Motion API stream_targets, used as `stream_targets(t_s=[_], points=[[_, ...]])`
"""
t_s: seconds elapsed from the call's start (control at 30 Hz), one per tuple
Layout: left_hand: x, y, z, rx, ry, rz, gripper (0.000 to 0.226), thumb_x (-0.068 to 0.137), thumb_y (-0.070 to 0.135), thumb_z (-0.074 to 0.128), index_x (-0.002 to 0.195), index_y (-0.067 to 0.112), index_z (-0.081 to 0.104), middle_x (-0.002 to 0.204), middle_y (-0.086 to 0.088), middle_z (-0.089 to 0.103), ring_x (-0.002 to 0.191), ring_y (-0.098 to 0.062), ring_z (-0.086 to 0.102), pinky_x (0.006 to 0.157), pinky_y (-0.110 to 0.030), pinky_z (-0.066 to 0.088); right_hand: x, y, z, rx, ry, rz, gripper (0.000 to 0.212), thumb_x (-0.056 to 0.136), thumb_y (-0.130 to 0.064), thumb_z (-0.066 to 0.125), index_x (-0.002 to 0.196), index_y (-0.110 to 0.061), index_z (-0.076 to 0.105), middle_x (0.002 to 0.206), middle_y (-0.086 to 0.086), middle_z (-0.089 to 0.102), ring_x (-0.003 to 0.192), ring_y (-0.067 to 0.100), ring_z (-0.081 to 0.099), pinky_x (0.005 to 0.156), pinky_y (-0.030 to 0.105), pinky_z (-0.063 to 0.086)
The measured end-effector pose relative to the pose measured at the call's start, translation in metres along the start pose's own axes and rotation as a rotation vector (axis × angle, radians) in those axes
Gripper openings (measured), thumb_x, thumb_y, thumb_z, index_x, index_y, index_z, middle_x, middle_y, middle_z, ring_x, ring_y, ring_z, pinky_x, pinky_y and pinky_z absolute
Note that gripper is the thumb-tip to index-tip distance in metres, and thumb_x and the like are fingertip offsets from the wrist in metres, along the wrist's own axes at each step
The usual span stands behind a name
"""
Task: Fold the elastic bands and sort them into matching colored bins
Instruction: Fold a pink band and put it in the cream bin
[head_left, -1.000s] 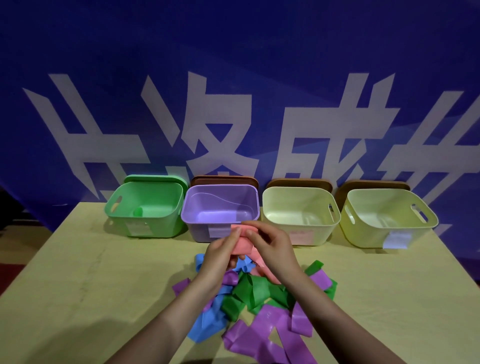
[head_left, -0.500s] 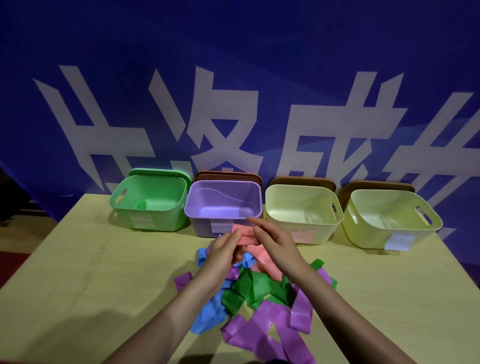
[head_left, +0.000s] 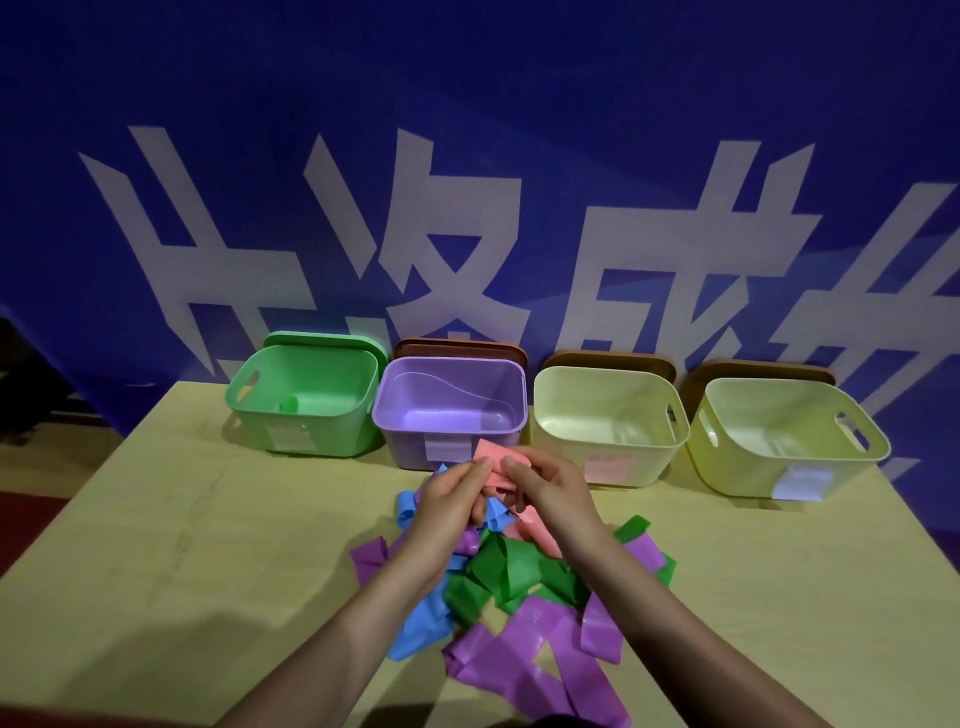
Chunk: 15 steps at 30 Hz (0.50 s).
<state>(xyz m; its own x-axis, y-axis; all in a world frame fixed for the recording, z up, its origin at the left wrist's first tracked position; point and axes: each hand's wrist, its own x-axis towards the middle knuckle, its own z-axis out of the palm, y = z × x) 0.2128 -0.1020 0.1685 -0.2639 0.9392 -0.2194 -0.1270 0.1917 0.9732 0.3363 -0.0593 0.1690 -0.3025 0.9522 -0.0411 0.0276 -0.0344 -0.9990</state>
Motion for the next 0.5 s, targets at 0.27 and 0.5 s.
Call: stream_targets(t_s=[0.27,0.5], points=[[-0.002,0.007,0.009,0.183,0.002,0.133,0.035,0.098,0.02,0.05,0.063,0.015,0.05,0.041,0.009,0.036,0.043,-0.004,0.031,0.047,-0.02,0.027,0.01,-0.007,-0.001,0.132,0.101,0.014,0.017,0.094,-0.005,0.056,0.098,-0.007,0.072,0.066,0.001,0.06,0.057,0.01,0.052,0.054,0.021,0.045],[0.008,0.012,0.011,-0.069,0.013,0.091,0.038,0.101,0.024,0.042,0.068,0.011,0.054,0.044,0.008,0.035,0.044,-0.006,0.031,0.046,-0.018,0.025,0.011,-0.004,-0.007,-0.347,0.024,-0.455,0.027,0.092,-0.013,0.058,0.117,-0.019,0.068,0.093,-0.015,0.064,0.07,-0.005,0.057,0.068,0.019,0.048]])
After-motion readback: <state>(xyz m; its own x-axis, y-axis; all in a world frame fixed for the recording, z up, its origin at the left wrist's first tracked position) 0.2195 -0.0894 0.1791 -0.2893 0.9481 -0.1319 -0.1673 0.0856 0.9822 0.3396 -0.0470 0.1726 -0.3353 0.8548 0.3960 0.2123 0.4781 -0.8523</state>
